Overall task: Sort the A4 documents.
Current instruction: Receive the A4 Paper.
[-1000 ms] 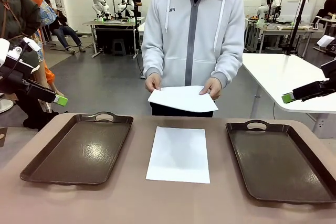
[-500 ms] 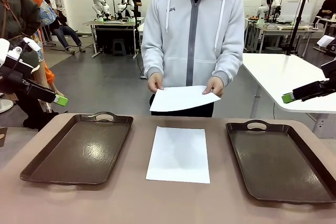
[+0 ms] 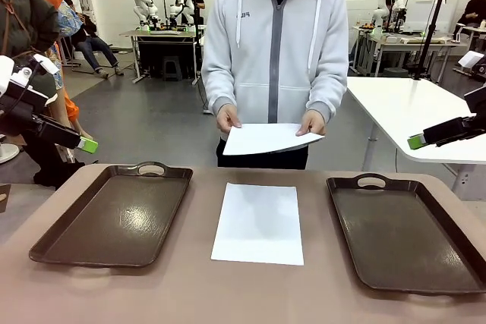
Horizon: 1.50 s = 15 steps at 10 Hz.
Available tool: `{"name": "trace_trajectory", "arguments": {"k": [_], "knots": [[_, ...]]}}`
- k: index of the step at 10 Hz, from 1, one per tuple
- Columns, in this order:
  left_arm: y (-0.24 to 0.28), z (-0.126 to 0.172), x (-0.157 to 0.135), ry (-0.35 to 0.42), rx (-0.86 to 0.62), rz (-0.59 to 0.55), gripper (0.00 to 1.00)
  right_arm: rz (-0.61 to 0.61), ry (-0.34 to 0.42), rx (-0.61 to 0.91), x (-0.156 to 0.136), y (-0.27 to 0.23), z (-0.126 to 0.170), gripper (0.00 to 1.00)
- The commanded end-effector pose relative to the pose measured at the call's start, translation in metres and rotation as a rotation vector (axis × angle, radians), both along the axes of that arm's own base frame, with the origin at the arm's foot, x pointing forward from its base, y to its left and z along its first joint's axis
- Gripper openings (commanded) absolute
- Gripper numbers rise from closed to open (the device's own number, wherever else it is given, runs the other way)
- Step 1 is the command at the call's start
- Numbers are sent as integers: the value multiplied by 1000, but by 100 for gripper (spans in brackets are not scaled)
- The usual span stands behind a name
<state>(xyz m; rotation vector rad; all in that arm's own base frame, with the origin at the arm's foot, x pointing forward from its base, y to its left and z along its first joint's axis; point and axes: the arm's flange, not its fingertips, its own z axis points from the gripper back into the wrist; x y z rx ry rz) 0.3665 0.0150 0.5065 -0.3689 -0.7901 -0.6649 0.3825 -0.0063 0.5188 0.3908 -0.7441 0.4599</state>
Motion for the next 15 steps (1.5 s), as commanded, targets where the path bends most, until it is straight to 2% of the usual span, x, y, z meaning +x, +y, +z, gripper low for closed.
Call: {"name": "trace_trajectory", "arguments": {"k": [1,15], "knots": [[2,-2,2,-8,-7,-11,100,11,-2,11,0,0,-1,100],[2,-2,2,-8,-7,-11,100,11,-2,11,0,0,-1,100]]}}
